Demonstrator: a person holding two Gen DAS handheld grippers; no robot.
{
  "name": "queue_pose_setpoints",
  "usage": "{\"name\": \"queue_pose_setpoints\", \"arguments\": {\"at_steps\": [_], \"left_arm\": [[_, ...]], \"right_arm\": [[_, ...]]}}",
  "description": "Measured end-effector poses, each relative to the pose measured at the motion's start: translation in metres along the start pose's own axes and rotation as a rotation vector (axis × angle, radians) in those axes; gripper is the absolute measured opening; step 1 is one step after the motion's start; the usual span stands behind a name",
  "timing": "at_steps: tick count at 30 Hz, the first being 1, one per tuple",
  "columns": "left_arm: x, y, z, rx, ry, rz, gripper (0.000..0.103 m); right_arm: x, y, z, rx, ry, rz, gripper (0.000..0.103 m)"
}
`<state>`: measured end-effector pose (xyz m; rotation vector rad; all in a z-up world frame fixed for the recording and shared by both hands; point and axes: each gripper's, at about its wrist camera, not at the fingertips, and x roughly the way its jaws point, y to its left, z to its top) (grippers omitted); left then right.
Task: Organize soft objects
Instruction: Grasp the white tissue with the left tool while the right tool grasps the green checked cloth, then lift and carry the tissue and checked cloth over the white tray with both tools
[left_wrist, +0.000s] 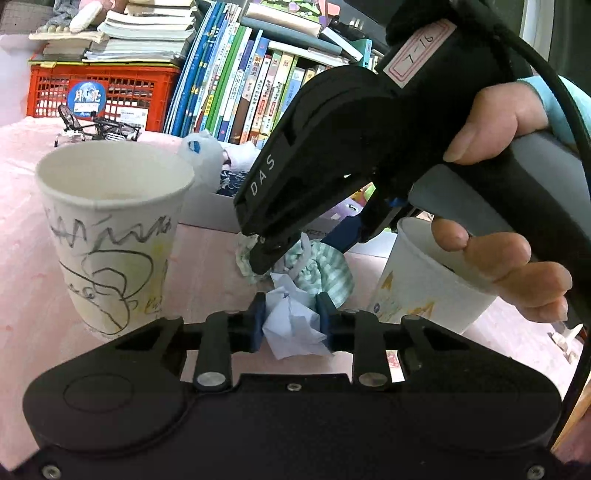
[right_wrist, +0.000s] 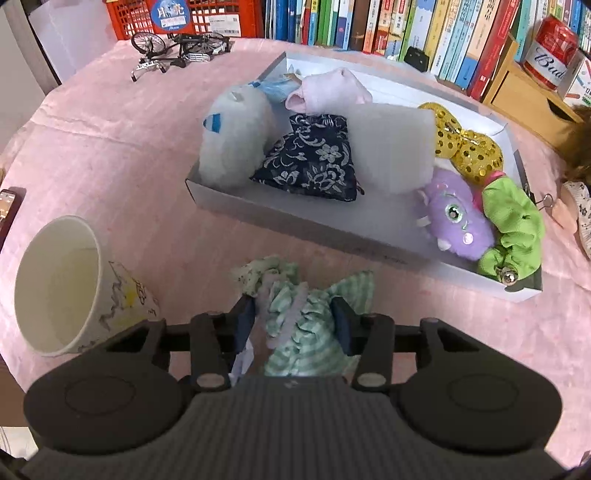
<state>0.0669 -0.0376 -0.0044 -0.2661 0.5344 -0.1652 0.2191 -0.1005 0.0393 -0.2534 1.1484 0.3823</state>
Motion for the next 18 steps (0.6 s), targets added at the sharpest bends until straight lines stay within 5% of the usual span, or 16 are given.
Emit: {"name": "queue_pose_setpoints", "arguments": {"at_steps": [18], "left_arm": [[-0.061, -0.01, 0.018, 0.104, -0.074, -0.042, 0.026]], "right_arm": [[-0.089, -0.017, -0.016, 0.104, -0.286, 0.102, 0.047]]}}
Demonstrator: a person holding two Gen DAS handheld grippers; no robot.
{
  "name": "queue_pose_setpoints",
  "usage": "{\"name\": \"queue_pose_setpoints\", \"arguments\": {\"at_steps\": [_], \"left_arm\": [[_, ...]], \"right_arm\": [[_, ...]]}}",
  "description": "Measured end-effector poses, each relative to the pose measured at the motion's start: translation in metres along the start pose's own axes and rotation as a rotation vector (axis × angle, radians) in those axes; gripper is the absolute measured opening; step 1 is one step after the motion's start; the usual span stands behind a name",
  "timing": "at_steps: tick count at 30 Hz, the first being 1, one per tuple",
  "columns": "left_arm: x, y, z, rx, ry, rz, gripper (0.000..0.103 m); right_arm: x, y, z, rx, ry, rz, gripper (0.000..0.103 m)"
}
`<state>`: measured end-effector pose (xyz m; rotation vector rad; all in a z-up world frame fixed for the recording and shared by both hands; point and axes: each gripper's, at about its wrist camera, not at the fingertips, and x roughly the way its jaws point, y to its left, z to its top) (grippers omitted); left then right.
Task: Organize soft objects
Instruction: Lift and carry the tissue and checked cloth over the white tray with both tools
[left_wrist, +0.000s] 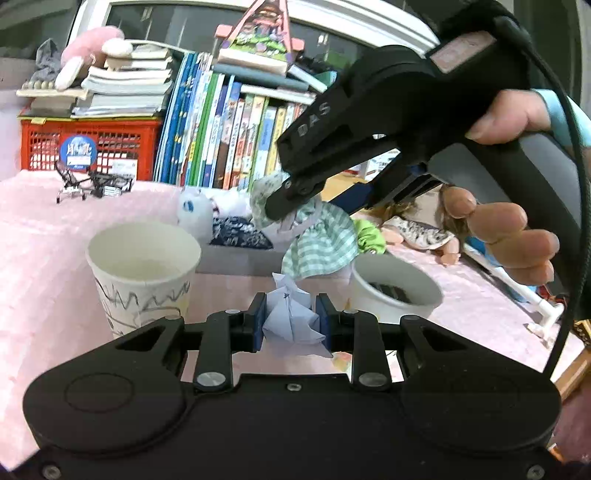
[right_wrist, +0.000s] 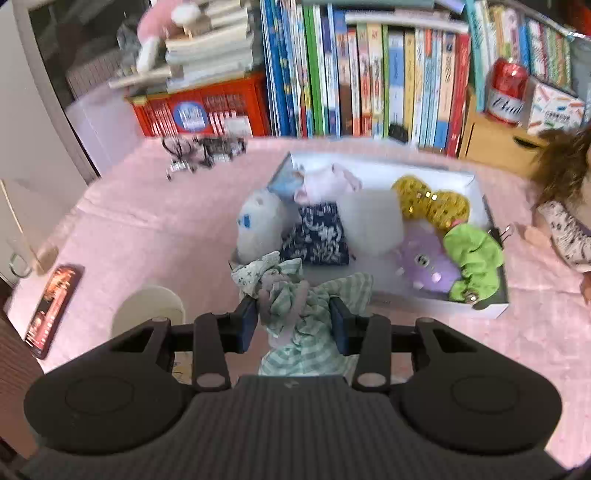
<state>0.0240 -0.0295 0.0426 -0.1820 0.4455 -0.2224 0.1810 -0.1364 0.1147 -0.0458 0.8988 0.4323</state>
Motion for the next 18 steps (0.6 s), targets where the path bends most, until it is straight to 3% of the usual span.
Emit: {"name": "queue_pose_setpoints", "arguments": {"at_steps": [6, 18], "left_arm": [[-0.018, -0.002, 0.016, 0.029, -0.024, -0.021, 0.026], [-0.039, 0.005, 0.066, 0.077, -0.044, -0.061, 0.026]], "right_arm": [[-0.039, -0.005, -0.008, 0.024, -0.126, 0.003, 0.047], [-0.088, -0.031, -0.034, 0.109, -0.376, -0.086, 0.047]]}}
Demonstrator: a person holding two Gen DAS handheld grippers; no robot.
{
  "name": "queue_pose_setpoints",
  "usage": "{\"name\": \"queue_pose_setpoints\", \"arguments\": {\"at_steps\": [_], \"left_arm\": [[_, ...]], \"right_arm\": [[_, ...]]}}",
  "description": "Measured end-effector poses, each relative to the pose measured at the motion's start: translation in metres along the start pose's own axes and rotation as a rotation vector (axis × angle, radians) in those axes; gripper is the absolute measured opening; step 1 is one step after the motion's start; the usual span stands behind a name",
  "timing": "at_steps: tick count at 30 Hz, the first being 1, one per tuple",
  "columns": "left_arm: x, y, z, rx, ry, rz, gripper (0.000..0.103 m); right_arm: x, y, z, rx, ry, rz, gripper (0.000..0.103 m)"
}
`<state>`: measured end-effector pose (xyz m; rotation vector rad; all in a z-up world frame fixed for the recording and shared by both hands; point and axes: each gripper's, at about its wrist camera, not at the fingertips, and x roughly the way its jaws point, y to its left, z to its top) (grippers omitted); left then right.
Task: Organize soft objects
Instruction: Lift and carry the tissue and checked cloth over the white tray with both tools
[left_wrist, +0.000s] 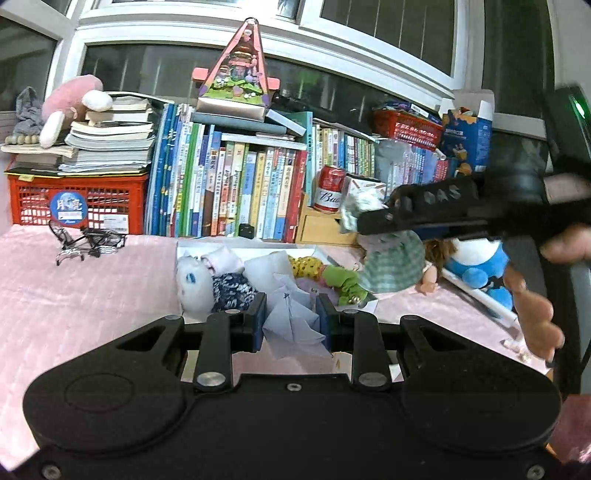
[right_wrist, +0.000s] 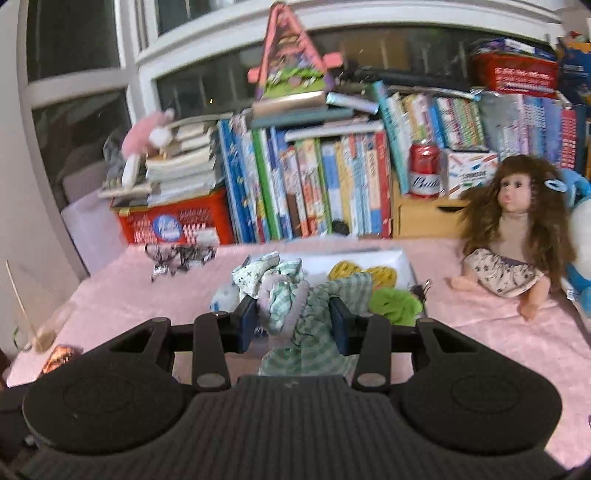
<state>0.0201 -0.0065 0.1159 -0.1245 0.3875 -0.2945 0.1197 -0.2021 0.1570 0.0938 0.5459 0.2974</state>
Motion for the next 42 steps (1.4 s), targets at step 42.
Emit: {"name": "queue_pose_setpoints", "arguments": {"at_steps": [42], "left_arm": [[0.236, 0.065, 0.138, 0.008, 0.355, 0.067, 0.026]], "right_arm": [[0.123, -0.094, 0.054, 0.183, 0.019, 0.063, 0.047]]}}
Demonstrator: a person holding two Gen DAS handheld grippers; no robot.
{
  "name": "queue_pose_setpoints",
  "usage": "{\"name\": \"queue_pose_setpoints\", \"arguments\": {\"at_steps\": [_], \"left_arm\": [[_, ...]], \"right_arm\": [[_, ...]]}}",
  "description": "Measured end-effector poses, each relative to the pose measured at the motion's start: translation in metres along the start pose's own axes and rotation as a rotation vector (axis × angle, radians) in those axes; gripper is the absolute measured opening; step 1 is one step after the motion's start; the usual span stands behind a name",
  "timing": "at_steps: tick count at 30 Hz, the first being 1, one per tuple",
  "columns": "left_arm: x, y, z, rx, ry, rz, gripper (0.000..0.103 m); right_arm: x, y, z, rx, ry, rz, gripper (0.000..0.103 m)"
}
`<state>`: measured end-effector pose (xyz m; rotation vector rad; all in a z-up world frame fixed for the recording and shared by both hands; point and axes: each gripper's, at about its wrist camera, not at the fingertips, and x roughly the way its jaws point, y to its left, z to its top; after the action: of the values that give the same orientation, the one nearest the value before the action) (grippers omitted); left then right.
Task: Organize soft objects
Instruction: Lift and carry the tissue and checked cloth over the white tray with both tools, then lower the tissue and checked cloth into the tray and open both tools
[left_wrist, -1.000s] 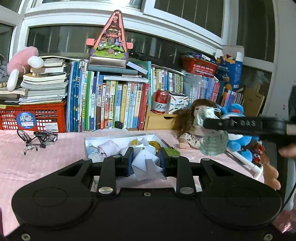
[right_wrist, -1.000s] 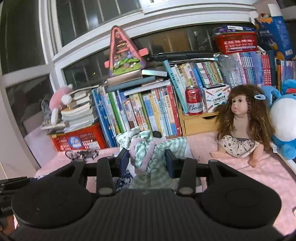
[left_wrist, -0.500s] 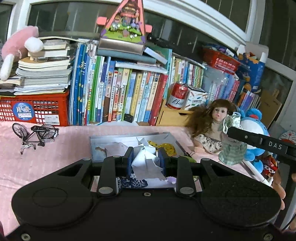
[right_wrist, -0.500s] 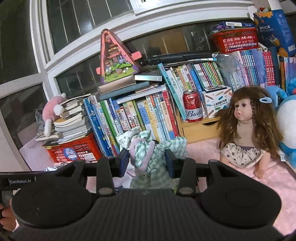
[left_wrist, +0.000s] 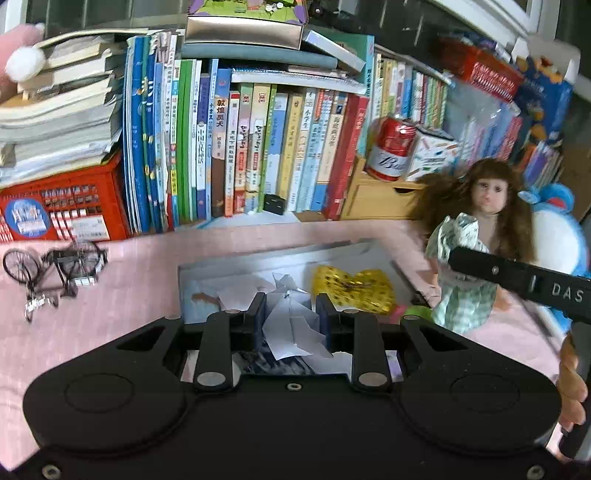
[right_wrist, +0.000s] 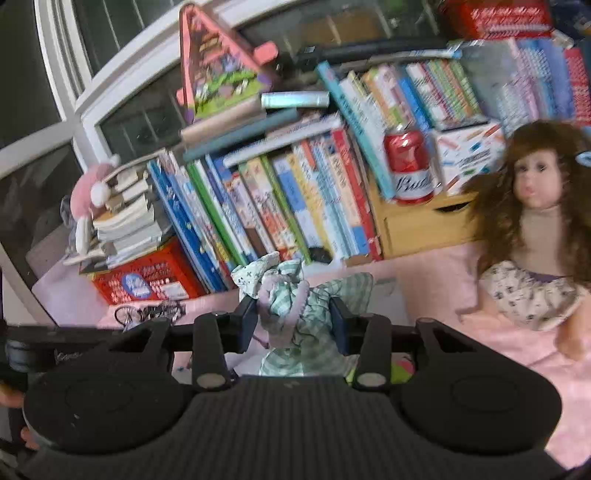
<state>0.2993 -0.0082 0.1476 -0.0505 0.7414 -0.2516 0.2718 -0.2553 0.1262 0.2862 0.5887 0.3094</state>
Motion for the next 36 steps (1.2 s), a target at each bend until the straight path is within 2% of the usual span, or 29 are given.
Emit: {"name": "queue_pose_setpoints", "arguments": {"at_steps": [7, 18, 24, 36], "left_arm": [[0.051, 0.003, 0.009, 0.006, 0.079, 0.031, 0.026], [0.108, 0.006, 0.011, 0.009, 0.171, 0.05, 0.026], [0.129, 0.007, 0.005, 0.033, 0.236, 0.061, 0.027], [0.149, 0.011, 0.0, 0.015, 0.283, 0.061, 0.027]], "right_arm": [[0.047, -0.011, -0.011, -0.017, 0.087, 0.028, 0.047], [0.093, -0.021, -0.025, -0.044, 0.178, 0.029, 0.047], [0.106, -0.024, -0.031, -0.043, 0.21, 0.029, 0.047], [0.119, -0.028, -0.04, -0.035, 0.252, 0.03, 0.046]]}}
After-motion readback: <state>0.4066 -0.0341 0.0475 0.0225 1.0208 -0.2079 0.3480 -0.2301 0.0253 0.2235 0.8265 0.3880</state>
